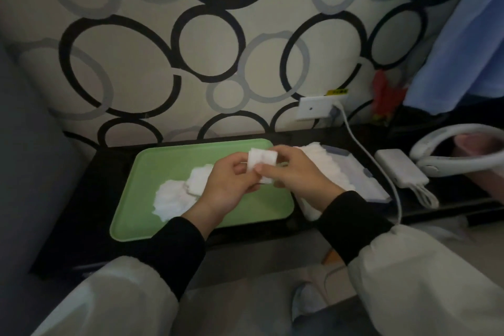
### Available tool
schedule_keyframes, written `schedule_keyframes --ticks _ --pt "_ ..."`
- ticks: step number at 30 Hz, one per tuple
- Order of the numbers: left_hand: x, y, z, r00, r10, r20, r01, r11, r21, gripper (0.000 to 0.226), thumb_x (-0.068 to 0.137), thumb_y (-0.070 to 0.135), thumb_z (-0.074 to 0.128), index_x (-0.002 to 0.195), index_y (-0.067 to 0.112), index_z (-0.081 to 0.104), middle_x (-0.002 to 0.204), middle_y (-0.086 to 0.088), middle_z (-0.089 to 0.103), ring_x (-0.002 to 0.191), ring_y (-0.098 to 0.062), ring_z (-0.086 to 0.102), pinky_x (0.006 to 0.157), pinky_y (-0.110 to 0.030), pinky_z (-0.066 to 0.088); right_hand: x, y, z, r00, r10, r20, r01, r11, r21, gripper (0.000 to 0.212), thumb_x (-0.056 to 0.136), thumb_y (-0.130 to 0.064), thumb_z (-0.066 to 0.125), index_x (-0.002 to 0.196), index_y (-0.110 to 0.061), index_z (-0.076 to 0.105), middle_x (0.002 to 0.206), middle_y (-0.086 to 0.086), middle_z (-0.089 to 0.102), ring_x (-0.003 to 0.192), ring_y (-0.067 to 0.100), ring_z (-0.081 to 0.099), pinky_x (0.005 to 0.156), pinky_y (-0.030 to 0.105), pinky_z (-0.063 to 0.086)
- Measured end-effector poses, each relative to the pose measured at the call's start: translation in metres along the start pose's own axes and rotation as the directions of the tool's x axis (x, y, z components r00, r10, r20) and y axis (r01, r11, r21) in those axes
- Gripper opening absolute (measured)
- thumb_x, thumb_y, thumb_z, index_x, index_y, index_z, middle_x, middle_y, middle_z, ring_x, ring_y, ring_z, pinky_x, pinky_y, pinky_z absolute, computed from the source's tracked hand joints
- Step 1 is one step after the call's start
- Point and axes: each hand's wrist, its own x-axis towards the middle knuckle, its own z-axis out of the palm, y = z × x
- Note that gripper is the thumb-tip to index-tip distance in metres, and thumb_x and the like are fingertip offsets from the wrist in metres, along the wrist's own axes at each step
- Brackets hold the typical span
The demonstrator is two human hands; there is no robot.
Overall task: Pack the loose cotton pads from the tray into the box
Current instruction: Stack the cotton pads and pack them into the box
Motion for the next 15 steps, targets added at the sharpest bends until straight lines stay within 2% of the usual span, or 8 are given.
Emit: schedule_keyframes --ticks 3,6,7,8,9,11,13,15 --pt "-0.003 0.002 0.028 0.999 0.037 0.038 -0.041 0.994 0.096 0.019 0.085 -0.001 0.071 0.099 0.01 0.065 0.093 -0.009 0.072 0.079 -0.016 0.071 0.065 -0.026 0.059 -0.016 0.007 -0.037 1.0 -0.029 0.004 0.03 0.998 -0.058 0.014 0.084 -0.012 0.076 0.092 -0.004 0.068 0.083 0.016 0.065 0.075 0.017 0.061 0.061 0.031 0.049" --pt "0.003 -0.006 0.058 0.993 0.119 0.006 -0.115 0.949 0.293 0.021 0.082 0.016 0.075 0.096 0.024 0.061 0.095 -0.001 0.069 0.082 -0.022 0.07 0.072 -0.03 0.057 -0.029 0.015 -0.077 0.987 0.012 -0.157 -0.017 0.999 -0.03 0.016 0.085 -0.012 0.075 0.098 -0.004 0.07 0.094 0.023 0.07 0.077 0.018 0.065 0.062 0.029 0.053" --pt "0.008 -0.008 0.068 0.983 0.181 0.027 -0.175 0.886 0.43 0.027 0.079 0.027 0.077 0.101 0.026 0.061 0.101 0.003 0.067 0.09 -0.018 0.067 0.079 -0.029 0.054 -0.033 0.02 -0.091 0.978 0.023 -0.208 -0.028 0.999 -0.021 0.016 0.086 -0.013 0.075 0.097 -0.003 0.069 0.093 0.022 0.071 0.077 0.018 0.066 0.063 0.028 0.053" --pt "0.012 -0.01 0.074 0.972 0.218 0.084 -0.226 0.787 0.575 0.044 0.074 0.04 0.078 0.112 0.027 0.06 0.112 0.006 0.063 0.102 -0.015 0.061 0.088 -0.028 0.05 -0.036 0.023 -0.101 0.969 0.037 -0.244 -0.041 0.999 -0.013 0.016 0.086 -0.013 0.074 0.097 -0.002 0.068 0.091 0.02 0.071 0.077 0.018 0.067 0.064 0.029 0.053" --pt "0.018 -0.012 0.082 0.965 0.2 0.171 -0.262 0.673 0.692 0.071 0.068 0.056 0.078 0.128 0.026 0.053 0.128 0.005 0.055 0.118 -0.014 0.051 0.099 -0.031 0.045 -0.04 0.028 -0.111 0.96 0.058 -0.273 -0.061 0.998 -0.002 0.015 0.087 -0.013 0.073 0.096 -0.002 0.068 0.089 0.018 0.071 0.078 0.019 0.067 0.066 0.031 0.054" --pt "0.03 -0.015 0.091 0.959 0.047 0.281 -0.269 0.475 0.838 0.123 0.053 0.079 0.071 0.153 0.028 0.021 0.156 -0.001 0.025 0.145 -0.021 0.019 0.118 -0.041 0.025 -0.043 0.037 -0.122 0.953 0.088 -0.29 -0.087 0.996 0.017 0.014 0.088 -0.012 0.072 0.096 -0.003 0.067 0.089 0.016 0.071 0.081 0.024 0.067 0.069 0.035 0.054" --pt "0.044 -0.018 0.094 0.949 -0.077 0.307 -0.263 0.347 0.9 0.14 0.049 0.086 0.069 0.156 0.033 -0.005 0.165 -0.001 -0.005 0.151 -0.027 -0.007 0.122 -0.051 0.008 -0.043 0.047 -0.128 0.952 0.092 -0.293 -0.094 0.996 0.006 0.017 0.087 -0.012 0.072 0.098 0.0 0.066 0.093 0.021 0.07 0.082 0.028 0.067 0.069 0.037 0.054" --pt "0.055 -0.02 0.095 0.941 -0.133 0.31 -0.258 0.308 0.916 0.141 0.052 0.083 0.072 0.155 0.035 -0.011 0.165 -0.002 -0.014 0.151 -0.029 -0.016 0.122 -0.054 0.002 -0.042 0.055 -0.132 0.957 0.086 -0.277 -0.094 0.995 -0.018 0.019 0.087 -0.012 0.073 0.1 0.0 0.067 0.095 0.023 0.07 0.082 0.03 0.068 0.069 0.038 0.055"
